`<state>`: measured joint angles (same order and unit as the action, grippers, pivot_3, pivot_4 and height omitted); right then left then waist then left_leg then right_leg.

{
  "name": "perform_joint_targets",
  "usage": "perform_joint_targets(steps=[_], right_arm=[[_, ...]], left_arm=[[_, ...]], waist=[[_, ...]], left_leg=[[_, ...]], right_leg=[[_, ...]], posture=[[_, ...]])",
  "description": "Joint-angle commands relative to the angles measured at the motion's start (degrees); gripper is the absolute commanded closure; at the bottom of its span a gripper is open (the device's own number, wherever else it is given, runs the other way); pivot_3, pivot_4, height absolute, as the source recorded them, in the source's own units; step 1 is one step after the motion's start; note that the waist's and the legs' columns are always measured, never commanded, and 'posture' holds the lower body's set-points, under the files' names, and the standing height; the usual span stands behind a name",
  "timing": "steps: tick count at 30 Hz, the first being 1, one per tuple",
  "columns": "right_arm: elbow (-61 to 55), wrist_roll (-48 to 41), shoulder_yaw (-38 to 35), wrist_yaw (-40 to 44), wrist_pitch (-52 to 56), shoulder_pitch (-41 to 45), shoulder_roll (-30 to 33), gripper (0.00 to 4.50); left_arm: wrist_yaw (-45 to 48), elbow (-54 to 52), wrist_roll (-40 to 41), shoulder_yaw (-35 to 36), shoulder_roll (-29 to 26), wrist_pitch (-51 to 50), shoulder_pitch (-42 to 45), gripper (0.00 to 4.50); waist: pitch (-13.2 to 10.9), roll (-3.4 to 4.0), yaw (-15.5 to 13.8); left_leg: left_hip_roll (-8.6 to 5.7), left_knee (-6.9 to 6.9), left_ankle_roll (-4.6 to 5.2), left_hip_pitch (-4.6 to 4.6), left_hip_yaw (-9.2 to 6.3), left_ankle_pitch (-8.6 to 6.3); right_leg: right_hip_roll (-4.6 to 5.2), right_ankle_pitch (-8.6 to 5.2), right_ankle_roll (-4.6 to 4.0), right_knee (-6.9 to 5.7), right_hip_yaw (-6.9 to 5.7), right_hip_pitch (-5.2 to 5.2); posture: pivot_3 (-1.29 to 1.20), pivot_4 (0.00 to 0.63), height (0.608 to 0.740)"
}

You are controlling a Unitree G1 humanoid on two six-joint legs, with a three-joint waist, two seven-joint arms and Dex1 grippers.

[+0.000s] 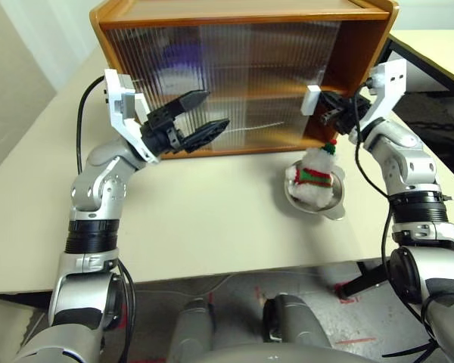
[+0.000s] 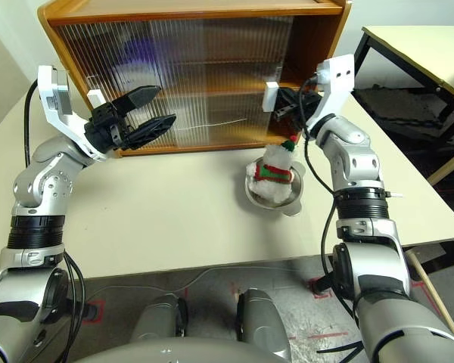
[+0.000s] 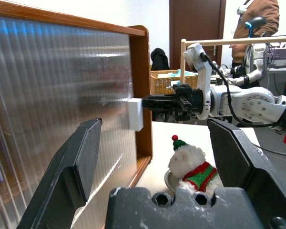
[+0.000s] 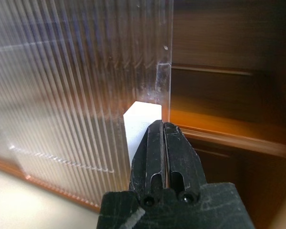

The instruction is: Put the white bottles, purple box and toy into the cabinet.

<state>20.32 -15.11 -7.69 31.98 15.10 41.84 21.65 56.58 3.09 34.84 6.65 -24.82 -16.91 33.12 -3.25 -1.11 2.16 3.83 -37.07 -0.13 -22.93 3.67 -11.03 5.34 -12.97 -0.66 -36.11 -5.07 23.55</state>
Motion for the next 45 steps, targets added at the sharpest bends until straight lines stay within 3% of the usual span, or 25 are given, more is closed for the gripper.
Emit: perform_joint_targets(steps=[1, 21, 38, 45], right_arm=[[-1.45, -0.79, 1.21, 0.65, 1.68, 0.61, -1.28, 4.46], [6.66, 0.39, 4.97, 2.94, -0.62, 9.87, -10.19, 4.46], [-3.17, -0.68, 0.71, -0.05, 1.68, 3.97, -3.26, 4.46], [3.72, 0.72, 1.28, -0.39, -0.27, 3.84, -4.94, 4.46]], left_arm=[[-0.16, -0.83, -0.06, -0.03, -0.06, -0.26, -0.45, 0.00], [-1.72, -2.93, 0.22, 0.64, -0.61, -0.82, -1.66, 0.00], [-1.33, -1.92, 0.02, -0.06, 0.28, -0.37, -1.20, 0.00], [-1.06, -1.55, -0.14, 0.00, 0.17, -0.30, -0.24, 0.00]], waist=[[0.00, 0.00, -0.03], [-0.01, 0.02, -0.07], [-0.01, 0.01, 0.12], [-0.04, 0.05, -0.04]], left_leg=[[0.00, -0.01, -0.01, 0.00, 0.01, -0.01], [0.03, 0.15, -0.22, 0.28, 0.12, -0.13], [0.02, 0.18, -0.27, 0.32, 0.15, -0.16], [0.02, 0.17, -0.27, 0.36, 0.14, -0.16]], right_leg=[[0.00, 0.00, 0.00, 0.00, 0.01, 0.00], [-0.29, 0.02, -0.04, -0.05, 0.51, 0.03], [-0.32, -0.01, -0.07, -0.02, 0.63, 0.03], [-0.35, 0.00, -0.07, -0.04, 0.67, 0.02]], posture=[[0.00, 0.000, 0.740], [0.04, 0.000, 0.740], [0.01, 0.000, 0.740], [0.02, 0.000, 0.740]])
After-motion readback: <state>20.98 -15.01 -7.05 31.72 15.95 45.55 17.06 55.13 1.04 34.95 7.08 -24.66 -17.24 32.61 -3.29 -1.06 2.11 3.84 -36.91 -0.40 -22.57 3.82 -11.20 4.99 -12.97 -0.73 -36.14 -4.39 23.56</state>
